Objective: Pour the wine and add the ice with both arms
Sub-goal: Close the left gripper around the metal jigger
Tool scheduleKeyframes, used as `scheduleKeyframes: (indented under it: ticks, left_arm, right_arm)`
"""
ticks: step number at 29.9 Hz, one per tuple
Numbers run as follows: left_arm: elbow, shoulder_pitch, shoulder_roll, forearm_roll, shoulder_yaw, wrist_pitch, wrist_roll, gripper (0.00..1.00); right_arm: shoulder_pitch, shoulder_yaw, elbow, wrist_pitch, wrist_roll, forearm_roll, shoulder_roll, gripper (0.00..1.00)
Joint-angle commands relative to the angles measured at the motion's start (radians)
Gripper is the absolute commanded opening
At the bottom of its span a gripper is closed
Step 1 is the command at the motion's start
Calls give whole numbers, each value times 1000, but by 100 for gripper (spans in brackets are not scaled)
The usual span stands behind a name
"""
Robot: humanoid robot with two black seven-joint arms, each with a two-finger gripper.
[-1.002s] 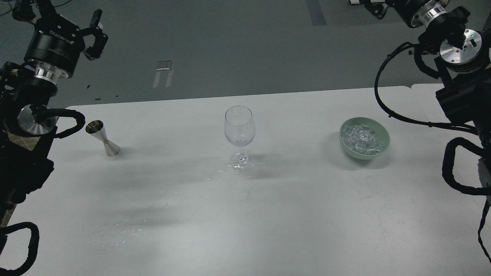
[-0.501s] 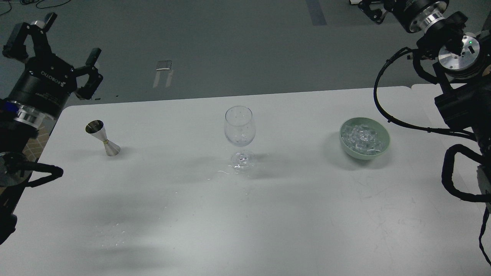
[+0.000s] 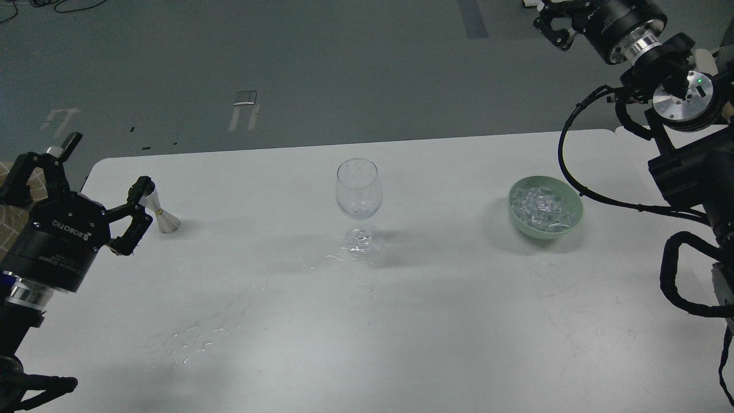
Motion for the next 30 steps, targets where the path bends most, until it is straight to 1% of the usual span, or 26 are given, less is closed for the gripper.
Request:
scheduleKeyframes:
  ticks: [1,2,3,4,5,6,11,13,17,21,24,25,27,28,30]
  left_arm:
    - [21,16,-43,-16,8,1,44,98]
    - [44,12,-57,-18,8,-1,85,98]
    - [57,9,-66,-21,7,-1,113,98]
    - [83,1,-93,-38,7,2,160,98]
    - [111,-11,-129,-65,5,8,194,98]
    - [134,-23,-150,-84,5,16,205,98]
    - [228,-57,-299,-248,-12,56,213,97]
    - [232,-59,-312,-277,-12,70,213,97]
    - [234,-63,-344,-341,-18,134,211,97]
    - [245,-79,-373,-383,-46,151,213,97]
    - [295,-114,-374,-385,-52,162,211,95]
    - [332,-143,-382,-385,-53,188,205,89]
    - [372,-175,-397,-385,-55,224,207,88]
    - [412,-209,-419,-385,-59,247,207,88]
    - [455,-241,-436,-386,-73,254,210,88]
  right_arm:
    - [-1,0,3,-2,-2,0,-2,100]
    - [-1,-2,3,-2,-4,0,-5,100]
    - [-1,-2,3,-2,-4,0,-6,100]
    - [-1,-2,3,-2,-5,0,-8,100]
    - [-1,-2,3,-4,-5,0,-8,100]
    - [-1,-3,4,-4,-5,0,-8,100]
    - [-1,-11,3,-5,-5,-2,-8,100]
    - [-2,-11,3,-7,-5,-2,-8,100]
    - [1,-15,3,-15,-5,-2,-6,100]
    - [5,-18,3,-30,-5,-2,-3,100]
    - [5,-18,3,-31,-7,-3,-3,100]
    - [8,-18,4,-33,-7,-3,-5,100]
    - [5,-18,4,-35,-7,-3,-6,100]
    - [5,-18,3,-38,-8,-3,-8,100]
    - [2,-20,1,-38,-8,-3,-11,100]
